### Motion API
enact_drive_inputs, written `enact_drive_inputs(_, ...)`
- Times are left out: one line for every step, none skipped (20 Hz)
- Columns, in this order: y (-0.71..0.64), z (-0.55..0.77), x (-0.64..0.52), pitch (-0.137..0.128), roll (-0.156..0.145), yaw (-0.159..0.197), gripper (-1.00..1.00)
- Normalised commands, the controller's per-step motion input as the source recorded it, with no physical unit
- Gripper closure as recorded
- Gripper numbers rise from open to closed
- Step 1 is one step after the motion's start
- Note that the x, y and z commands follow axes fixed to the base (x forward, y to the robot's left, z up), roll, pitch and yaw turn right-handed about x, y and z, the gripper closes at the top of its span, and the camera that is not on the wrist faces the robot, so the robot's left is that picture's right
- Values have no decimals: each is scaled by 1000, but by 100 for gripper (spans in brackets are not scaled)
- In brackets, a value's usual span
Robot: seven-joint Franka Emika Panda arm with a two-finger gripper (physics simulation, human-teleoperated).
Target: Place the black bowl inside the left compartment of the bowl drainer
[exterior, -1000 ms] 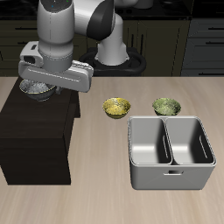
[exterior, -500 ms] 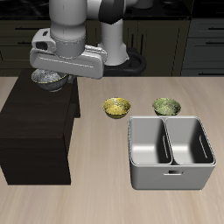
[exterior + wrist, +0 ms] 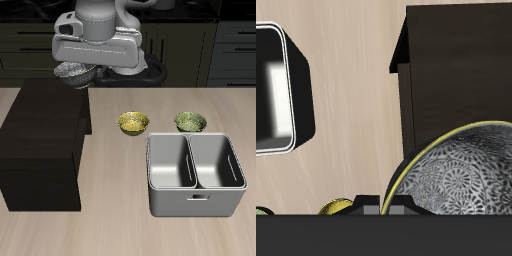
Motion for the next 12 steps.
enact_drive_inputs(402, 176, 14, -12, 4, -23, 100)
enact_drive_inputs(154, 122, 69, -36, -27, 17, 100)
enact_drive_inputs(544, 82, 147, 2, -15, 17, 100)
enact_drive_inputs(403, -45, 171, 37, -43, -20, 100)
enact_drive_inputs(0, 0, 0, 0, 0, 0, 100)
enact_drive_inputs(1038, -108, 313, 37, -111, 44, 100)
enact_drive_inputs(594, -11, 157, 17, 2, 44, 100)
enact_drive_inputs(497, 69, 70, -36, -95, -5, 100)
enact_drive_inputs(712, 60, 92, -33, 5, -15, 100)
enact_drive_inputs(633, 68, 114, 5, 65, 59, 100)
enact_drive_inputs(702, 119, 163, -20, 27, 19, 100)
enact_drive_inputs(-272, 6, 65, 0, 0, 0, 100)
